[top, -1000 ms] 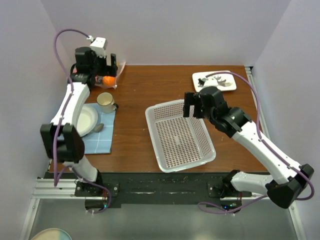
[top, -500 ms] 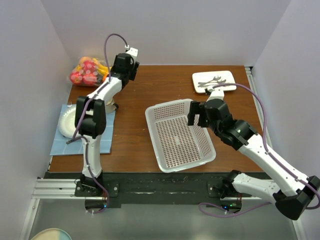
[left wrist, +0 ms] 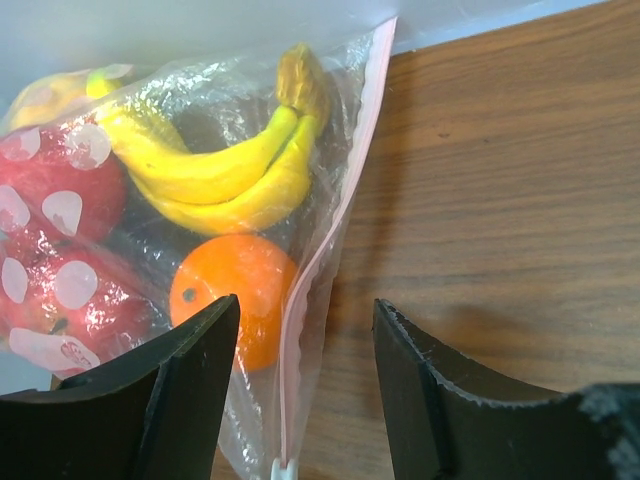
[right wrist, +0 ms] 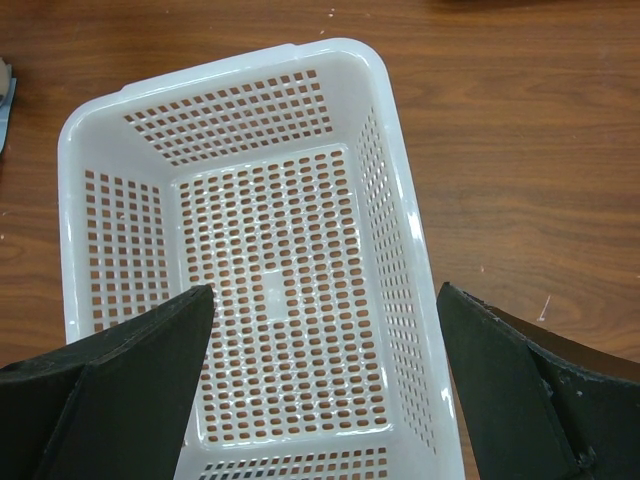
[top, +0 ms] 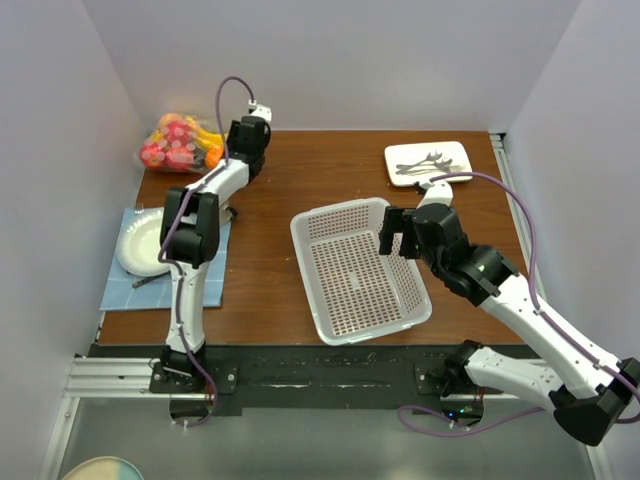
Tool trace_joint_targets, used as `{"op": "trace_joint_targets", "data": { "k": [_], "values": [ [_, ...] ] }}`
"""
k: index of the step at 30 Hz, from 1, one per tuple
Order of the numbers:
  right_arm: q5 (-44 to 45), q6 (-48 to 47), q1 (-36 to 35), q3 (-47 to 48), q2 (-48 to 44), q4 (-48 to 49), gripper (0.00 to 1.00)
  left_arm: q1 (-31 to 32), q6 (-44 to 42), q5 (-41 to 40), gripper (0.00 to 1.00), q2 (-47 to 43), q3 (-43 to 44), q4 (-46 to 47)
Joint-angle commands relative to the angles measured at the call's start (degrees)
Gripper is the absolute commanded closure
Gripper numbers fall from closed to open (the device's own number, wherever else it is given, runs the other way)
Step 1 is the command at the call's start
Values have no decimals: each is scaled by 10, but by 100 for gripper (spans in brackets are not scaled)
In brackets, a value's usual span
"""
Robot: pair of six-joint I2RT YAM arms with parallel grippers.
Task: Open the zip-top bag and remove the fake food
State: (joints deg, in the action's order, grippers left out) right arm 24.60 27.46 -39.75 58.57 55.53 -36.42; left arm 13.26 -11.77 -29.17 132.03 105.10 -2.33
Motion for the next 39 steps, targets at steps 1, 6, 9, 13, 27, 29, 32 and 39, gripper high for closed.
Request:
{"op": "trace_joint_targets", "data": {
  "k": [1,6,9,13,27,29,32,39],
  "values": [
    [14,10,-2,8,-15,0,2,2,-23,-40,39,20,-9,73],
    [13,14,-2,6,-23,-12,2,0,-53,-63,39,53,-3,100],
    [14,14,-2,8,-25,-19,2,0,-62,-69,39,73,12,97],
    [15,11,-2,16,-26,-26,2,-2,-62,-74,42,93,32,96],
    [-1,6,-2,9,-9,-3,3,15,-45,-15,100,-23,39,69],
    [-4,1,-2,9,-3,4,3,26,-42,-4,100,-58,66,49],
    [-3,-7,-2,9,13,15,3,35,-32,24,100,-116,83,2],
    [-8,-15,-2,2,56,37,4,37,-5,87,100,-247,60,-57]
  ]
}}
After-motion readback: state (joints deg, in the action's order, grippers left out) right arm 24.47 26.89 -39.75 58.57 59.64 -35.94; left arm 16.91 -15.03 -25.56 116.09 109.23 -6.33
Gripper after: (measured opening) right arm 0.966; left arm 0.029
